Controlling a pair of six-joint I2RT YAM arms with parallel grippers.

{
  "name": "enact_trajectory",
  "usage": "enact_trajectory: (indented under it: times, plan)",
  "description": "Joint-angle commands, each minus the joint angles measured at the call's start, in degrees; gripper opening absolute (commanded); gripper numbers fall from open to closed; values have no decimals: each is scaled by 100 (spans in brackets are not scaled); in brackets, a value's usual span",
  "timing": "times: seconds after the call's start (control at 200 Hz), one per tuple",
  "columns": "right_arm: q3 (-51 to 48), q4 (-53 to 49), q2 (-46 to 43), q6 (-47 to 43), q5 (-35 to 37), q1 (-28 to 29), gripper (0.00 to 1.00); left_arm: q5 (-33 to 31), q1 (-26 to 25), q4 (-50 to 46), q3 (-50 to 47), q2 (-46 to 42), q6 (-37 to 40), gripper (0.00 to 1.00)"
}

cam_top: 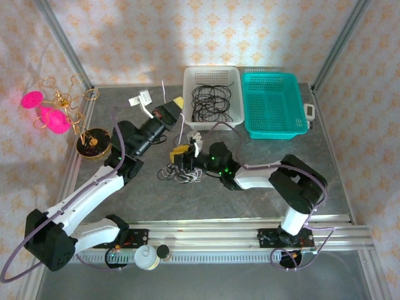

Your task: Untangle the cables

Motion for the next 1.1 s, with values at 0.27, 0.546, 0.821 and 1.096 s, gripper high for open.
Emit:
enact_trajectory:
  times: [0.27, 0.546, 0.821, 1.096]
  plan:
    - [523, 449, 1076, -173, 167, 50, 34, 595, -43, -1471, 1529, 57, 923, 0]
    - [301, 163, 1304, -199, 883, 50, 30, 469, -43, -2267, 2987, 434, 1655, 0]
    - [258, 294, 1632, 11, 908, 50, 14, 90, -42, -2646, 3974, 861, 2081, 0]
    - [261, -26, 1715, 140, 1288, 49, 15, 0, -37, -2672, 4752, 1214, 2370, 0]
